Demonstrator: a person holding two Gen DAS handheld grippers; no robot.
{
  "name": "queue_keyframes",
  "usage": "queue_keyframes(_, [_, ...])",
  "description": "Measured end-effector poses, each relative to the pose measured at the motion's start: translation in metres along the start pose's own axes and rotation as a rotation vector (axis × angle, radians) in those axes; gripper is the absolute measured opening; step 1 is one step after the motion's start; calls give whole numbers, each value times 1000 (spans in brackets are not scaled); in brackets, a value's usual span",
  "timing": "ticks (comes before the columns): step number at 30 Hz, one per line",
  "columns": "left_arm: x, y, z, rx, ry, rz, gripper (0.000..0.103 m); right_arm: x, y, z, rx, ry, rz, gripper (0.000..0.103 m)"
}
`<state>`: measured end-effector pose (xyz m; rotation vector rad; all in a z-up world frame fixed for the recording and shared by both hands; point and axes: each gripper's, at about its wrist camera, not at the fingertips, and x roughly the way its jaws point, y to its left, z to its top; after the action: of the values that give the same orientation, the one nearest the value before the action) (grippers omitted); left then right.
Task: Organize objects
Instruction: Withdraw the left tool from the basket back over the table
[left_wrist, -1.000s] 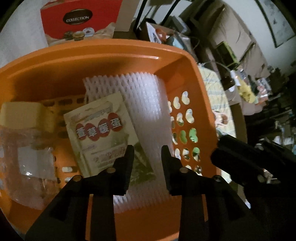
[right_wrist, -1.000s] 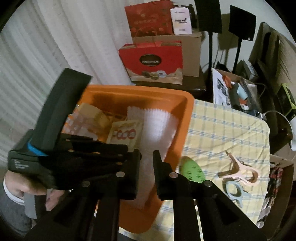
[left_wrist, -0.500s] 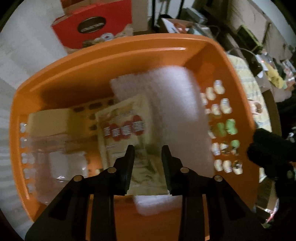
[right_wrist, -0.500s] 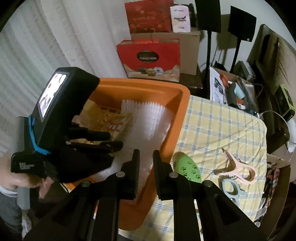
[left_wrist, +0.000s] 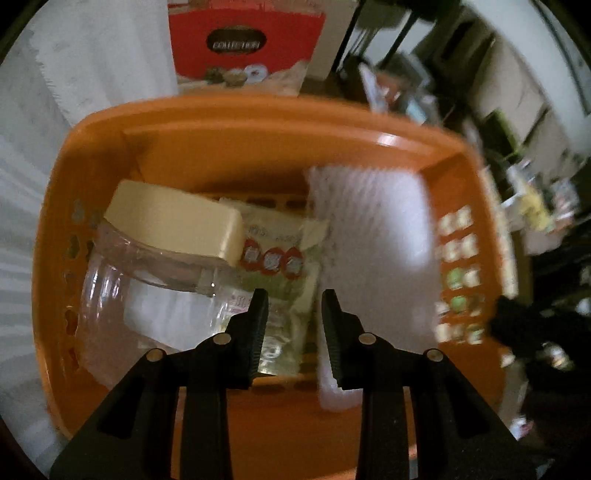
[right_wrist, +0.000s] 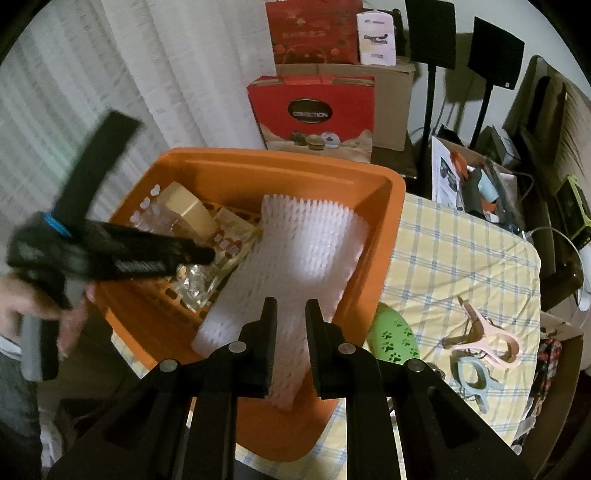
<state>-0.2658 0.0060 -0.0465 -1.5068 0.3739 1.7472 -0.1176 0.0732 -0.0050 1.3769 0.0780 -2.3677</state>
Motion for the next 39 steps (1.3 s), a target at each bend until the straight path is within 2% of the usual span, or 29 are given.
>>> queue_keyframes(2, [-18,6,2,-11,-51,-13,38,-2,0,-1,-1,0,2,16])
queue_keyframes(4, [-31,11,3,3,-94,14,47,-3,-1,-1,0,-2,8,18])
queue_keyframes(8, [-29,21,3,18,-69,45,49,-5,0,-1,0,-8,20,19])
queue_keyframes(9, [-26,22,2,132,-31,33,49,-5,0,0,0,-8,22,19])
queue_keyframes(14, [-19,7,-7,230,-65,185,48,-5,3,-3,-7,-4,28,20])
queue_keyframes(17, [-11,2,-7,272,-81,334,44,-6,4,-4,-13,-1,28,20])
queue_keyframes(19, [-11,7,-4,263,-91,367,43,-6,4,-5,-13,-1,27,20])
queue_keyframes(25, [-18,29,-3,199,-96,319,44,-6,2,-8,-6,1,32,21])
queue_keyframes(27, [-22,32,-5,169,-92,273,43,-7,1,-8,-4,-4,40,21])
queue_keyframes(30, [-30,35,-8,114,-101,162,45,-11,1,-9,-4,-14,46,25])
queue_keyframes(32, [-35,34,-10,87,-106,99,55,-15,2,-10,-3,-24,46,30])
queue_keyframes(37, [-49,20,-21,85,-140,11,67,-28,-4,-12,7,-52,38,47])
queue_keyframes(39, [-55,13,-29,89,-141,-22,70,-33,-7,-14,13,-59,28,51])
